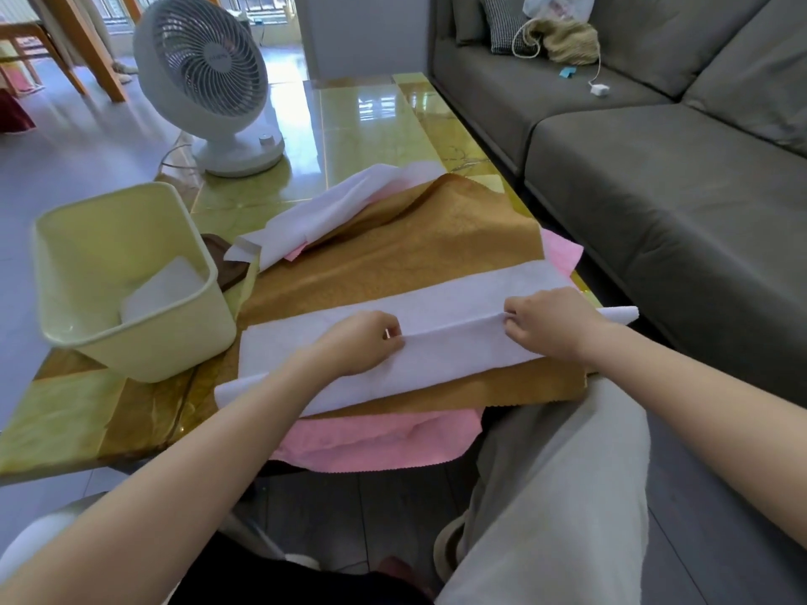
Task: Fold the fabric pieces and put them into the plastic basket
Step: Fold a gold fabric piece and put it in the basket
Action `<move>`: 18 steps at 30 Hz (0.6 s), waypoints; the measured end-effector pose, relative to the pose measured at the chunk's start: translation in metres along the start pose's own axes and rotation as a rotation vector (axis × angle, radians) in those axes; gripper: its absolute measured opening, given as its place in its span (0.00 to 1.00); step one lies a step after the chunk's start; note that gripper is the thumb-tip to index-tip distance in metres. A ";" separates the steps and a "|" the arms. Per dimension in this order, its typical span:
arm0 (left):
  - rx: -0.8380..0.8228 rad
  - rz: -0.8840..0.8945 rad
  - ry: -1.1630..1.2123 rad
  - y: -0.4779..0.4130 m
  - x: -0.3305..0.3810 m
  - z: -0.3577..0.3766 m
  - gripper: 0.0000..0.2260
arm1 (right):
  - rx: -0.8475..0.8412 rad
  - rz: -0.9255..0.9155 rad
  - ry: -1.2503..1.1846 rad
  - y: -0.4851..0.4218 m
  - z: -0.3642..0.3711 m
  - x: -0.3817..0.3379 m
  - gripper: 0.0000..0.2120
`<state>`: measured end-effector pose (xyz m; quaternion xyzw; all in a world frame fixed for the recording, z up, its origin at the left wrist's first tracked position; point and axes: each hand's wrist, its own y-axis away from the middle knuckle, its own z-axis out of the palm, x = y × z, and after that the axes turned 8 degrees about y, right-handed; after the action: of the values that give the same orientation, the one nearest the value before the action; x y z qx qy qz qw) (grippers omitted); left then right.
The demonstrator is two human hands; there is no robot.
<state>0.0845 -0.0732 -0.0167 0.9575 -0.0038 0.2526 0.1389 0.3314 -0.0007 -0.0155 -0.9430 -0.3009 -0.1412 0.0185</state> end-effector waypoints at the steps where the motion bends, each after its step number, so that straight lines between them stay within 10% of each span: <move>1: 0.045 -0.013 -0.012 -0.004 -0.001 -0.004 0.11 | 0.004 0.023 -0.014 -0.007 0.002 0.000 0.13; 18: 0.188 -0.110 -0.184 -0.075 -0.025 0.000 0.08 | -0.045 0.208 0.003 -0.102 0.036 -0.007 0.12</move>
<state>0.0688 -0.0023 -0.0483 0.9842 0.0597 0.1551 0.0615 0.2768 0.0825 -0.0575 -0.9691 -0.1980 -0.1466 0.0124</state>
